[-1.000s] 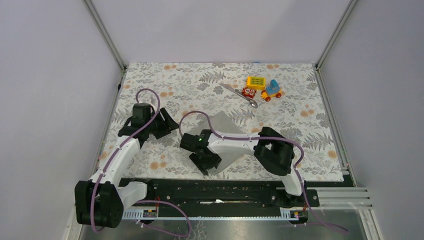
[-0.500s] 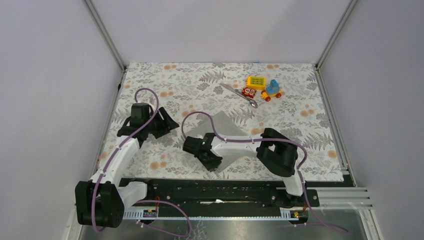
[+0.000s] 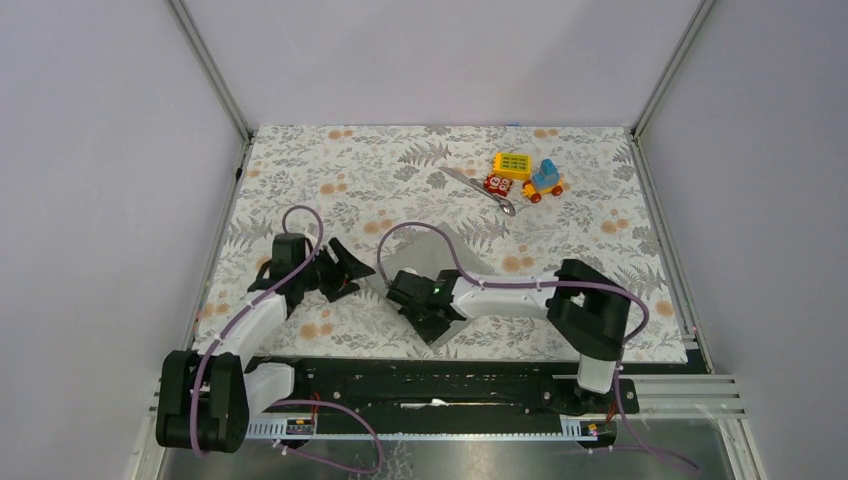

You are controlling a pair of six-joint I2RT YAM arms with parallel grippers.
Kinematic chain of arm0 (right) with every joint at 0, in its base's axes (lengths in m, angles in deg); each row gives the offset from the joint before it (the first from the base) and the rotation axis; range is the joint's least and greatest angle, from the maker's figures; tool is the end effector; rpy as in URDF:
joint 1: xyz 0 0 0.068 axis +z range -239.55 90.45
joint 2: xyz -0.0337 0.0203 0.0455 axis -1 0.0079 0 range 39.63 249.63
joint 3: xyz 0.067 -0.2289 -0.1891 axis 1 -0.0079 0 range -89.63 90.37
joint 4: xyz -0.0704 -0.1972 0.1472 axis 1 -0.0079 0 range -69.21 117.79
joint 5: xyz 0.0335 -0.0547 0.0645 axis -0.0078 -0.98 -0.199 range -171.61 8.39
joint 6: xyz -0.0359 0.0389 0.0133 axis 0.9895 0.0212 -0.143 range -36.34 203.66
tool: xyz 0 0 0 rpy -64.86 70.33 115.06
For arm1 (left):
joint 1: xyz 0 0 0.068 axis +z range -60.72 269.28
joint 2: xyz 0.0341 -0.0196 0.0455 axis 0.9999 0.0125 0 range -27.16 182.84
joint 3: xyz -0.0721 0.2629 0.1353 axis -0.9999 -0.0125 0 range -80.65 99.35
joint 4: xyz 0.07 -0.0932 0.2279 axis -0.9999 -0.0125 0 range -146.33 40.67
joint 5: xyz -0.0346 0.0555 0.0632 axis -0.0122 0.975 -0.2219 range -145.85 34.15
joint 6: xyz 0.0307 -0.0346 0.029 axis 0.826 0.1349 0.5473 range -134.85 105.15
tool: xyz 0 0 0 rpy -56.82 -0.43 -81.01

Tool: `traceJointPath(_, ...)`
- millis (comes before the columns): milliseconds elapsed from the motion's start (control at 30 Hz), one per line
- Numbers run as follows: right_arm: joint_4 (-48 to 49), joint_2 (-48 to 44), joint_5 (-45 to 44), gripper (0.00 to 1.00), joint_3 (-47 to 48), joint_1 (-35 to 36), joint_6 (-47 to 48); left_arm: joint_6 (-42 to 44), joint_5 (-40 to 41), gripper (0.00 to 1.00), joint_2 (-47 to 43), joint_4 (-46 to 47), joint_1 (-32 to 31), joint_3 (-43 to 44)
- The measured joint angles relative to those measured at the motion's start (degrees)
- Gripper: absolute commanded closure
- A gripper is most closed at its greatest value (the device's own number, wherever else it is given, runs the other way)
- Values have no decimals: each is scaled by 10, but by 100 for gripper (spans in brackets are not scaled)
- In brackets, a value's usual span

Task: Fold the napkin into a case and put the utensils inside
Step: Pick up the lower triangle-folded napkin from the center of the board.

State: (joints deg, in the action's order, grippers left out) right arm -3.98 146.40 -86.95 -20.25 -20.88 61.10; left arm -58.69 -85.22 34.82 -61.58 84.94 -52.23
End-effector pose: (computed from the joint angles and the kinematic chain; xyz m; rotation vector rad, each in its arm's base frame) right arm 0.1383 0.3446 0.1966 -1.0774 2.5933 0.2774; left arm 0.1851 -0.0321 0.2170 -0.5842 2.4017 -0.9951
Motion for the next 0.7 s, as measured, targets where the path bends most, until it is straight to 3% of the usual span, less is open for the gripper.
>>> traceJointPath(267, 104, -100, 139, 100, -105, -87, -7, -143, -48, 27, 1, 159, -1, -155)
traceJointPath(700, 188, -164, 260, 100, -181, -161, -19, -223, -69, 30, 135, 360, -24, -162)
